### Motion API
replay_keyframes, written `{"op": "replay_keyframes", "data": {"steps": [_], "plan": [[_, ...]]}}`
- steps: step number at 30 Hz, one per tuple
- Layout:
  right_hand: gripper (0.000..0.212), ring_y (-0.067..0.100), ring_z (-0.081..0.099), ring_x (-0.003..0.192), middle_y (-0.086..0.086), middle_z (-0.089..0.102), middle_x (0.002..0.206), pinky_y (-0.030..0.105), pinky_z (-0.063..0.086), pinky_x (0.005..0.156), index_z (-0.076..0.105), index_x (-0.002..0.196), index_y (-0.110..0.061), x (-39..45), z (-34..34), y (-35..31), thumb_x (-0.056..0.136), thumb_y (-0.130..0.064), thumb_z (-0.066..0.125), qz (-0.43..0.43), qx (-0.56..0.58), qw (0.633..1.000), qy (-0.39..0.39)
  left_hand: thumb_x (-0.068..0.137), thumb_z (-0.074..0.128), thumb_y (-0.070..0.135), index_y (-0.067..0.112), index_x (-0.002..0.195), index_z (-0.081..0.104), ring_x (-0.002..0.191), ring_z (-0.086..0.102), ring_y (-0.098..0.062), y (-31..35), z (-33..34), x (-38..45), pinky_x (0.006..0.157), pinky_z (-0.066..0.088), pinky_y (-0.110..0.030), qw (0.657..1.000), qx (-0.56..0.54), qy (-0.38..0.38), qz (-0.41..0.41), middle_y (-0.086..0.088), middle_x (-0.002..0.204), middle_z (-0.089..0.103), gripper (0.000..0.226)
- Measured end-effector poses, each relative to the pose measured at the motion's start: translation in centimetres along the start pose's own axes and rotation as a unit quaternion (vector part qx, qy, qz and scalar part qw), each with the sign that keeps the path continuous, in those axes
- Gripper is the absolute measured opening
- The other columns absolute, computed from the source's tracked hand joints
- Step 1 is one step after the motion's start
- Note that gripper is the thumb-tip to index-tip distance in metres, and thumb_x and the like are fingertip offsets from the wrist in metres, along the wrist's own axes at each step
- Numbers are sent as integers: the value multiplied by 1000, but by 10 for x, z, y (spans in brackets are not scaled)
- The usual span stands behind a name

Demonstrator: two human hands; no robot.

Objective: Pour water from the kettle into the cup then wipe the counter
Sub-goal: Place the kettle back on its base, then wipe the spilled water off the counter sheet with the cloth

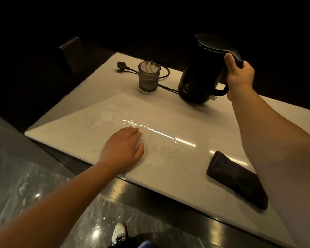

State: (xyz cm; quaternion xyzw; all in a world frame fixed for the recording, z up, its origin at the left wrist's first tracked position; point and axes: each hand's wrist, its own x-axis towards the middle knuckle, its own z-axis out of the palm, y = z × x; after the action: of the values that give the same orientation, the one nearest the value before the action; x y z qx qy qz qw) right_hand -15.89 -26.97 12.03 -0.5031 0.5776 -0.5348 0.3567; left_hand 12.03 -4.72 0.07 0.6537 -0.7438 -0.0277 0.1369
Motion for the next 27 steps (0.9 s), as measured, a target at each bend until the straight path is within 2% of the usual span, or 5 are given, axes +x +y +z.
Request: {"op": "replay_keyframes", "data": {"steps": [3, 8, 13, 18, 27], "plan": [[74, 14, 53, 89, -2, 61, 97, 34, 46, 82, 56, 109, -19, 5, -6, 2, 61, -74, 66, 3, -9, 1000, -4, 87, 41, 39, 7, 110, 65, 110, 58, -29, 0, 0, 0, 95, 44, -36, 1000, 3, -1, 0, -11, 118, 65, 46], [51, 10, 50, 76, -6, 57, 83, 29, 43, 73, 53, 87, -28, 3, -9, 2, 62, -72, 62, 0, -31, 999, -26, 87, 40, 39, 7, 111, 65, 111, 58, -29, 1, -1, 0, 96, 44, -36, 1000, 6, -4, 0, -11, 119, 65, 47], [48, 15, 58, 94, 0, 62, 99, 30, 44, 79, 51, 103, -23, 8, -12, 3, 78, -63, 60, -3, -79, 996, -35, 86, 41, 38, 7, 111, 65, 110, 58, -30, 1, -1, 0, 96, 44, -36, 1000, 9, -5, 0, -11, 119, 65, 46], [69, 18, 53, 103, 0, 57, 113, 33, 39, 84, 45, 131, -14, -5, -24, 18, 83, -62, 57, 26, -143, 988, -54, 86, 41, 37, 7, 109, 65, 110, 58, -30, 2, -1, -1, 94, 44, -36, 1000, 8, -2, 6, -11, 118, 65, 44], [68, 22, 41, 132, 5, 40, 148, 41, 39, 106, 34, 144, -19, -103, -74, 56, 90, -55, 53, -35, -330, 934, -130, 85, 43, 31, 4, 98, 67, 102, 58, -33, 4, 0, -1, 88, 42, -35, 998, -4, 51, 27, -14, 109, 66, 38]]}}
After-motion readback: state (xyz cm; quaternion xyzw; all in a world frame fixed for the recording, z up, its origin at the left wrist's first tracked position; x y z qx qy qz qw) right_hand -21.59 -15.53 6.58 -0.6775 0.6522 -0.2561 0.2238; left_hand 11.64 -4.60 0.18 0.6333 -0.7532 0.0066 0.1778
